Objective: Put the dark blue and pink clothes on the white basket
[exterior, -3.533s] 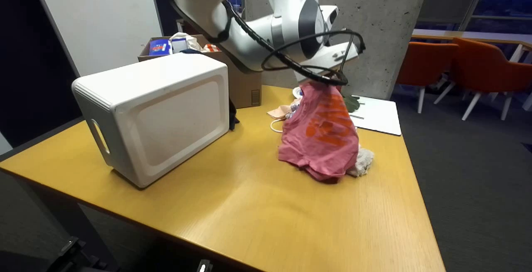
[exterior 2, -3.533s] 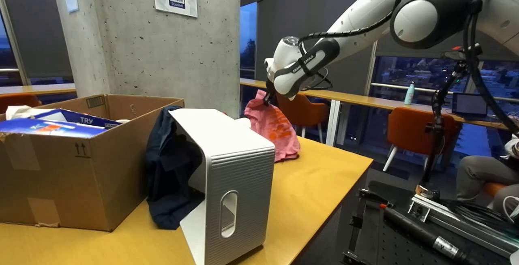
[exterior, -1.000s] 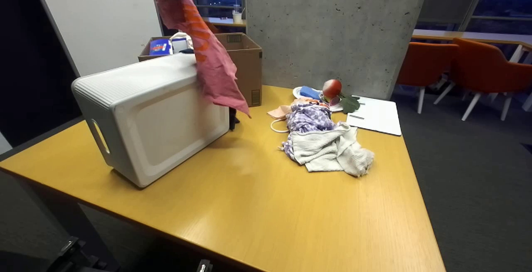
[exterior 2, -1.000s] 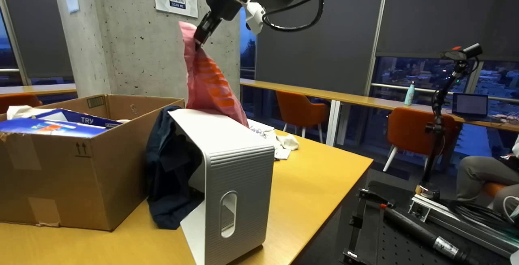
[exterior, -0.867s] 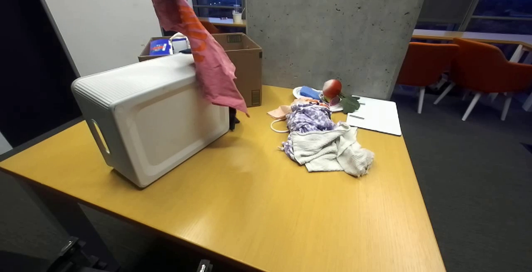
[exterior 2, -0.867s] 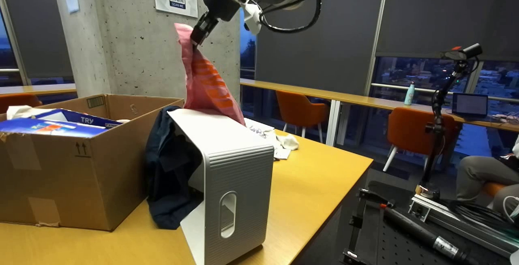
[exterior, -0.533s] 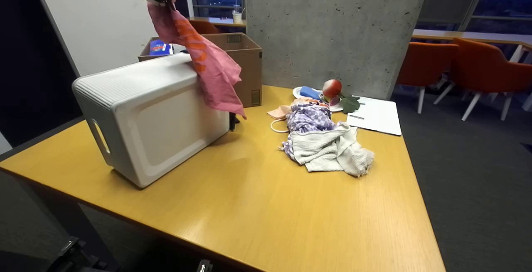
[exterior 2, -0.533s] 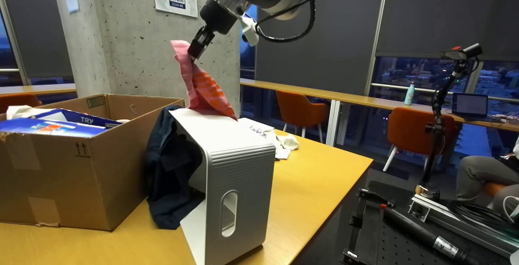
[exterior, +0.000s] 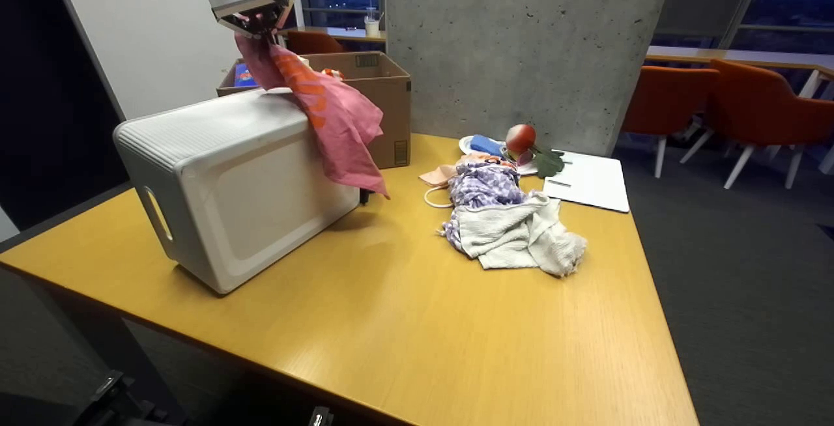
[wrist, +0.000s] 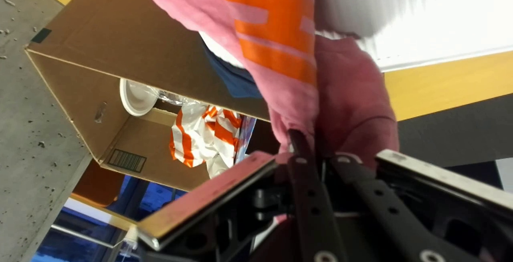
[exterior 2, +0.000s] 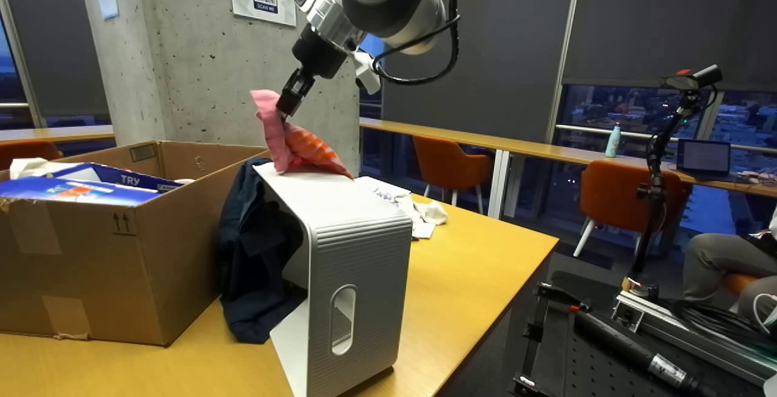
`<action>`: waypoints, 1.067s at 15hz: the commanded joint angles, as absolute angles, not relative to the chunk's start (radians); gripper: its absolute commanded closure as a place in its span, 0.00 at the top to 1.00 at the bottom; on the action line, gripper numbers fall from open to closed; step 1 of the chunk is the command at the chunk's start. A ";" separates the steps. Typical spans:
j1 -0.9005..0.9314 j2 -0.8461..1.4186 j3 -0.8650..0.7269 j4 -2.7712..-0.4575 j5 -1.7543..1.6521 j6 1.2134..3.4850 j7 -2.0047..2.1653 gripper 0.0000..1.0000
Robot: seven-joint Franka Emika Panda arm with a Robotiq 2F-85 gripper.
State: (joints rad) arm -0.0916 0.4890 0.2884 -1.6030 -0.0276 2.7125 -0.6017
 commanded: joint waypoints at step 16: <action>0.005 0.636 0.286 -1.328 -0.032 2.589 -0.650 0.01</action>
